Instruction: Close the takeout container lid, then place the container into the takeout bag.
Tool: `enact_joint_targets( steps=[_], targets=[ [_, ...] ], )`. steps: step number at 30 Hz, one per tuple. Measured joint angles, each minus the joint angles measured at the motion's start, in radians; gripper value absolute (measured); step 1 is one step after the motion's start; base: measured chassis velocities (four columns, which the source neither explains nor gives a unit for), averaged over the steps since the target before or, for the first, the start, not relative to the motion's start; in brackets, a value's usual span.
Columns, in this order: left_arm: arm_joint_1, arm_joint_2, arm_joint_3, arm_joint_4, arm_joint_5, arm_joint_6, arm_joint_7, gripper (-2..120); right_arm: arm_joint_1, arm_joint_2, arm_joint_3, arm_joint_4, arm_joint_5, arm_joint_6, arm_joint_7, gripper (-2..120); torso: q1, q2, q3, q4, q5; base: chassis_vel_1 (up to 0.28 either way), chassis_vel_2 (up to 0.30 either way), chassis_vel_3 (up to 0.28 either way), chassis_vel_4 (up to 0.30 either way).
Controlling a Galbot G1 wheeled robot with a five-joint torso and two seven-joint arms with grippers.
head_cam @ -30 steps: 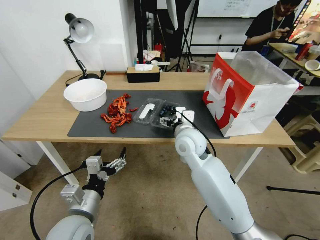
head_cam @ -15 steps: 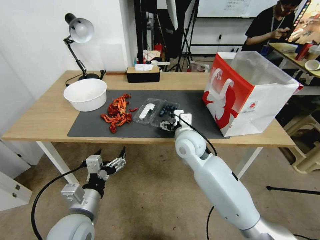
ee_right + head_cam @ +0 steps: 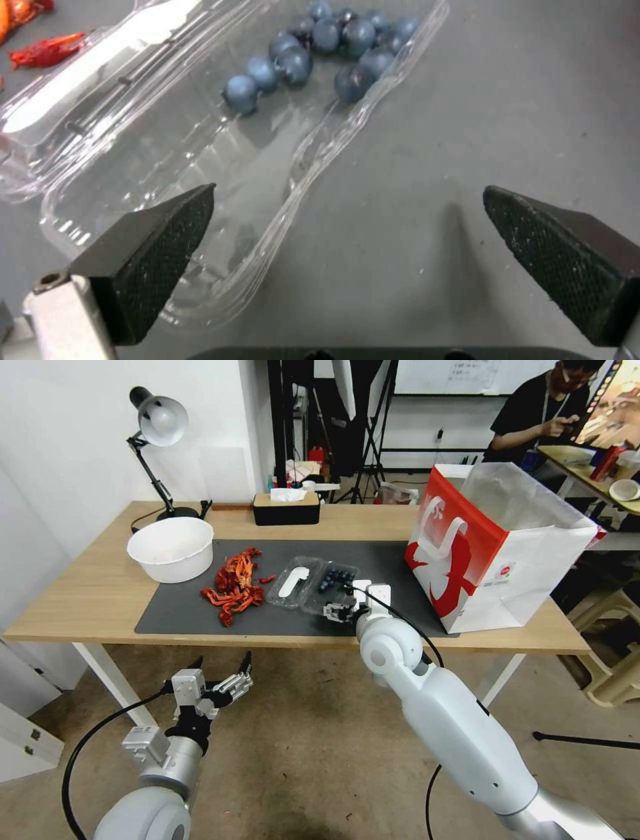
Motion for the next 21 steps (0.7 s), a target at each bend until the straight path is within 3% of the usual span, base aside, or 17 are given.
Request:
enact_joint_targets(
  steps=[21],
  targets=[
    [-0.002, -0.009, 0.009, -0.003, 0.008, -0.006, -0.003, 100, 0.055, -0.084, -0.004, -0.002, 0.133, 0.000, 0.070, 100, 0.000, 0.000, 0.000, 0.0001, 0.0000, 0.000, 0.000, 0.000, 0.000]
  ],
)
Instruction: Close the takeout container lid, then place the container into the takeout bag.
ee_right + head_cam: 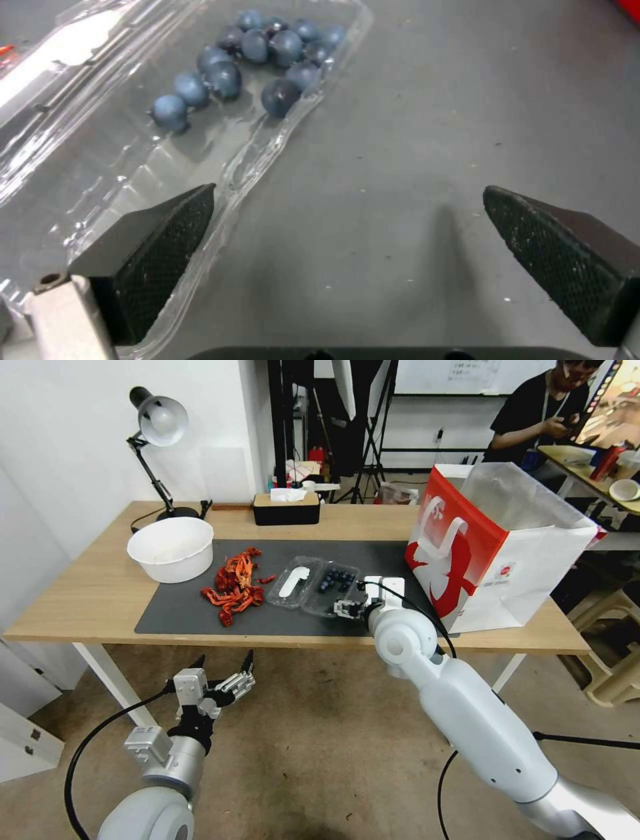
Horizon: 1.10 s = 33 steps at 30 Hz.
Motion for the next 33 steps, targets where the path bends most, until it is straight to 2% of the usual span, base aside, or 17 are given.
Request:
enact_joint_targets(
  steps=[22, 33],
  targets=[
    [-0.001, -0.003, 0.003, 0.008, 0.003, -0.011, 0.000, 100, 0.023, -0.072, 0.006, 0.002, 0.011, 0.000, -0.019, 100, 0.000, 0.000, 0.000, 0.0000, 0.0000, 0.000, 0.000, 0.000, 0.000],
    [-0.001, -0.005, 0.005, 0.009, 0.004, -0.012, -0.001, 100, 0.004, -0.087, 0.035, 0.006, -0.022, 0.000, -0.073, 100, 0.000, 0.000, 0.000, -0.0001, 0.0000, 0.000, 0.000, 0.000, 0.000]
  ],
)
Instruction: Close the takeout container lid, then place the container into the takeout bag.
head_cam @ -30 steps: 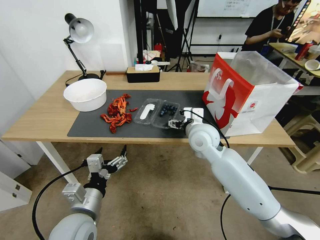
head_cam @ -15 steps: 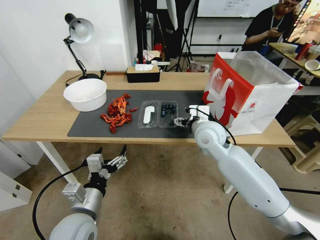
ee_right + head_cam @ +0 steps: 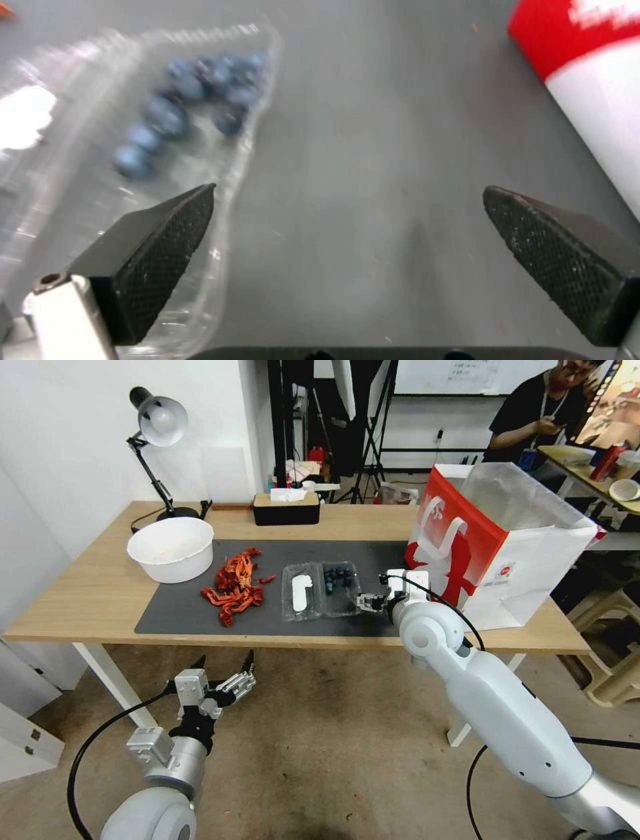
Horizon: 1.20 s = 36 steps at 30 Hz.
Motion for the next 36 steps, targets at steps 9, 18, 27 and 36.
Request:
enact_joint_targets(
  steps=[9, 18, 27, 36],
  targets=[
    [0.006, 0.000, -0.007, -0.015, -0.004, -0.010, 0.003, 100, -0.170, -0.001, 0.133, 0.133, -0.229, 0.183, -0.300, 100, 0.000, 0.000, 0.000, -0.0001, 0.0001, 0.000, 0.000, 0.000, 0.000],
    [0.021, 0.005, -0.005, -0.026, -0.005, -0.021, 0.015, 100, -0.621, 0.019, 0.308, 0.233, -0.658, 0.763, -0.667, 100, 0.000, 0.000, 0.000, 0.0000, 0.0000, 0.000, 0.000, 0.000, 0.000],
    [0.028, 0.015, 0.004, -0.020, -0.002, -0.040, 0.024, 100, -0.848, 0.083, 0.448, 0.295, -0.756, 0.883, -0.715, 100, 0.000, 0.000, 0.000, 0.0000, -0.0002, 0.000, 0.000, 0.000, 0.000],
    [0.029, 0.026, 0.018, 0.003, -0.006, -0.061, 0.024, 100, -1.056, 0.211, 0.470, 0.263, -0.874, 1.029, -0.748, 100, 0.000, 0.000, 0.000, -0.0001, 0.0002, 0.000, 0.000, 0.000, 0.000]
  ],
)
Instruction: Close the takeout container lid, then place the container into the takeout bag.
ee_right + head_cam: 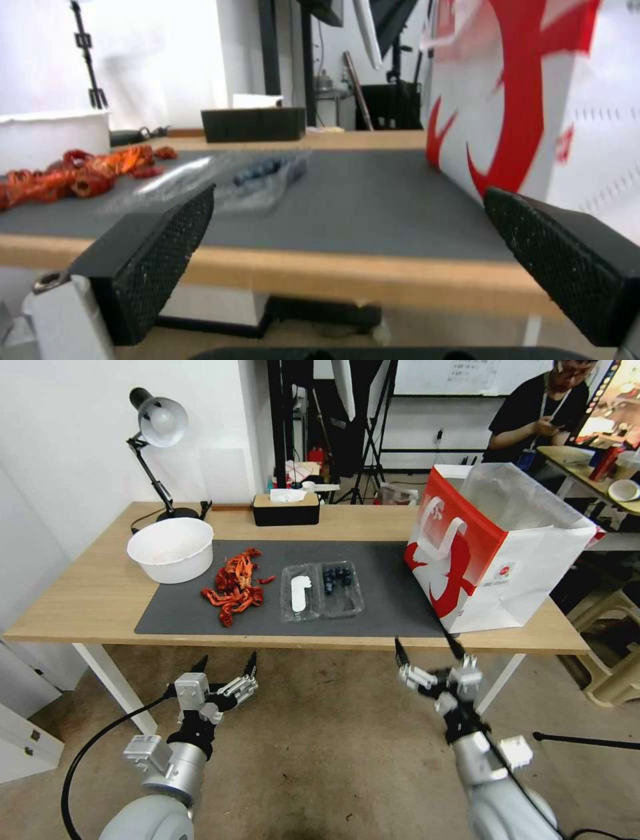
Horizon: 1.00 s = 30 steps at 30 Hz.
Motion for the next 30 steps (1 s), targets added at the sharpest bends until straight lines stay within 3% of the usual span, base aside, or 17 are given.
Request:
enact_joint_targets(
  steps=[4, 10, 11, 14, 15, 18, 19, 22, 26, 30],
  targets=[
    [-0.007, 0.006, 0.016, 0.011, -0.025, -0.017, -0.005, 100, -0.019, 0.035, -0.016, -0.003, -0.015, 0.011, 0.002, 100, 0.000, 0.000, 0.000, 0.0003, -0.0003, 0.000, 0.000, 0.000, 0.000],
    [-0.070, 0.036, 0.105, -0.014, -0.309, -0.013, -0.072, 100, -0.030, 0.047, -0.041, 0.000, -0.025, 0.011, 0.001, 100, 0.000, 0.000, 0.000, -0.0008, -0.0006, 0.000, 0.000, 0.000, 0.000],
    [-0.070, 0.036, 0.105, -0.014, -0.309, -0.013, -0.072, 100, -0.030, 0.047, -0.041, 0.000, -0.025, 0.011, 0.001, 100, 0.000, 0.000, 0.000, -0.0008, -0.0006, 0.000, 0.000, 0.000, 0.000],
    [-0.094, 0.048, 0.117, -0.026, -0.511, -0.041, -0.096, 100, 0.018, 0.018, -0.087, -0.025, -0.021, 0.000, 0.000, 100, 0.000, 0.000, 0.000, 0.0010, 0.0002, 0.000, 0.000, 0.000, 0.000],
    [-0.094, 0.048, 0.117, -0.026, -0.511, -0.041, -0.096, 100, 0.018, 0.018, -0.087, -0.025, -0.021, 0.000, 0.000, 100, 0.000, 0.000, 0.000, 0.0010, 0.0002, 0.000, 0.000, 0.000, 0.000],
    [-0.175, 0.066, 0.153, -0.024, -0.682, -0.017, -0.203, 100, 0.010, 0.007, -0.095, -0.034, -0.025, 0.000, -0.003, 100, 0.000, 0.000, 0.000, -0.0001, -0.0003, 0.000, 0.000, 0.000, 0.000],
    [-0.175, 0.066, 0.153, -0.024, -0.682, -0.017, -0.203, 100, 0.010, 0.007, -0.095, -0.034, -0.025, 0.000, -0.003, 100, 0.000, 0.000, 0.000, -0.0001, -0.0003, 0.000, 0.000, 0.000, 0.000],
    [-0.271, 0.063, 0.191, -0.021, -0.874, 0.005, -0.303, 100, 0.003, 0.004, -0.093, -0.034, -0.029, 0.001, -0.005, 100, 0.000, 0.000, 0.000, 0.0002, -0.0001, 0.000, 0.000, 0.000, 0.000],
    [-0.377, 0.048, 0.245, 0.020, -0.991, 0.021, -0.374, 100, -0.006, 0.014, -0.087, -0.032, -0.040, 0.001, -0.006, 100, 0.000, 0.000, 0.000, 0.0000, -0.0002, 0.000, 0.000, 0.000, 0.000],
    [-0.425, 0.045, 0.281, 0.055, -1.018, 0.025, -0.393, 100, -0.011, 0.022, -0.086, -0.031, -0.050, 0.001, -0.006, 100, 0.000, 0.000, 0.000, 0.0000, -0.0002, 0.000, 0.000, 0.000, 0.000]
  ],
)
